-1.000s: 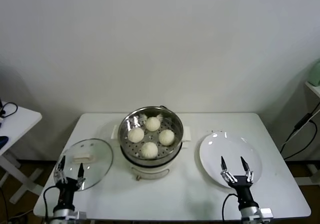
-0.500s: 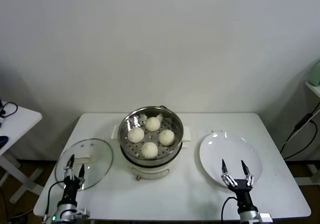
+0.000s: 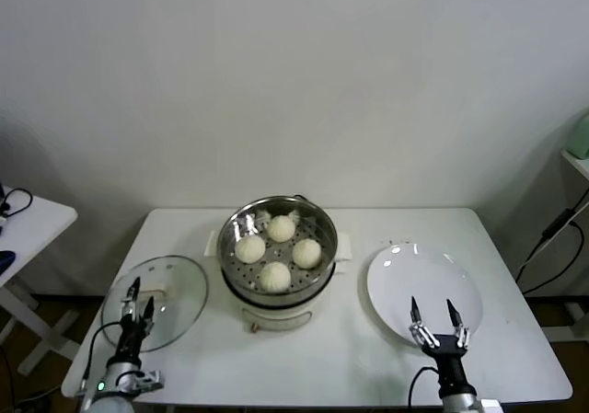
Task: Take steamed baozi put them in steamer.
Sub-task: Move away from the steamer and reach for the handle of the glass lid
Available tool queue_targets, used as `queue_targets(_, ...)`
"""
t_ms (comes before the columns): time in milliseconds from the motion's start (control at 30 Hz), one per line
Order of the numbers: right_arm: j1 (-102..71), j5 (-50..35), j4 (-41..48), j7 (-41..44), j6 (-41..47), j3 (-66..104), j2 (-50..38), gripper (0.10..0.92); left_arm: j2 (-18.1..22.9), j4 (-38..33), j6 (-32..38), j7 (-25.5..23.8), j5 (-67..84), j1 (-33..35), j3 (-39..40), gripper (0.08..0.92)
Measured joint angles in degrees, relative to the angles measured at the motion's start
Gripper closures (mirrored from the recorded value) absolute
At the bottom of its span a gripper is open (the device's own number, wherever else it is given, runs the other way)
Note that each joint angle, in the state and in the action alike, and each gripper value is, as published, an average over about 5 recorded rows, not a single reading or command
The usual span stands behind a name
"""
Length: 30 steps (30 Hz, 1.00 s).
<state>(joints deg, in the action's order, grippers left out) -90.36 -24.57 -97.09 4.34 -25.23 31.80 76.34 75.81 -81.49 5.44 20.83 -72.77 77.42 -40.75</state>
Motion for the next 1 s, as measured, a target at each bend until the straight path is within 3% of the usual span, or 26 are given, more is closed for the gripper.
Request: queue_targets(1000, -1.3, 0.2, -1.5, 0.1, -0.8, 0.5, 1.0, 0.203, -2.1, 5.2, -0.4, -0.7, -1.5, -5.2, 1.0, 0.177)
